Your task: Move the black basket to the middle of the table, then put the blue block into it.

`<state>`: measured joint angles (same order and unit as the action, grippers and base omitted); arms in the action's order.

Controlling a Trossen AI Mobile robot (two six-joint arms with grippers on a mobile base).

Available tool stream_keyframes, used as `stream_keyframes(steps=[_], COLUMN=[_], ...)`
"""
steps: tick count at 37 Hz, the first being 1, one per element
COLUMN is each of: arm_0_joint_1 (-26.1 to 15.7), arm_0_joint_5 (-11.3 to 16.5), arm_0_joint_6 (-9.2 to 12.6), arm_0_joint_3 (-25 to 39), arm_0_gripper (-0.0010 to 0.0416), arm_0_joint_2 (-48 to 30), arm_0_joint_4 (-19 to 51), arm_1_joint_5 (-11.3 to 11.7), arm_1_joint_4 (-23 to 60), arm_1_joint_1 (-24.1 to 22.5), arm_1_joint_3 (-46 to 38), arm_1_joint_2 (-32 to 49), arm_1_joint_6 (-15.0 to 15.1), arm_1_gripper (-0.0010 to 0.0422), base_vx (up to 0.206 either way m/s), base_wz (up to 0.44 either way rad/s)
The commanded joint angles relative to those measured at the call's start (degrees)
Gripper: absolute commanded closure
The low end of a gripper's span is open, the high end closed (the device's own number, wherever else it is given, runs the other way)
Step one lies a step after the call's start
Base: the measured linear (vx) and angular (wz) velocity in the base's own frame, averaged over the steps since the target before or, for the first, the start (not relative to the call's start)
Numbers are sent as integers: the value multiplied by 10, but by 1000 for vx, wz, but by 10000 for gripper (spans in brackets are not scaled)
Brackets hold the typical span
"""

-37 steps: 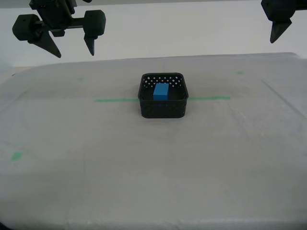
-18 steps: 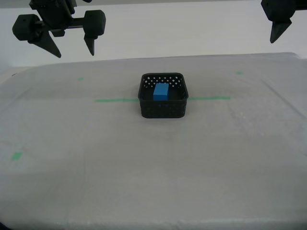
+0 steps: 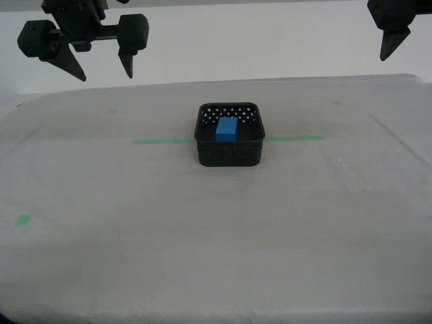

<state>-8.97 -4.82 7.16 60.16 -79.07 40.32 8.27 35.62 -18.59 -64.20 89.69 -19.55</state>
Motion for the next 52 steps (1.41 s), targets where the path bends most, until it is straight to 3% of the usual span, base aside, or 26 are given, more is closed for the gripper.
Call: stream_keyframes(steps=[1,52], arm_0_joint_1=[0,0], arm_0_joint_5=[-2,-2], arm_0_joint_6=[0,0], arm_0_joint_3=[0,0], arm_0_gripper=[7,7], arm_0_joint_2=[0,0], arm_0_joint_4=[0,0], arm_1_joint_5=[1,1], arm_1_joint_4=[-1,-2], arm_1_joint_1=[0,0], arm_1_joint_3=[0,0], arm_1_joint_2=[0,0], arm_1_joint_6=[1,1], arm_1_gripper=[12,12], base_vx=[0,0], base_wz=[0,0])
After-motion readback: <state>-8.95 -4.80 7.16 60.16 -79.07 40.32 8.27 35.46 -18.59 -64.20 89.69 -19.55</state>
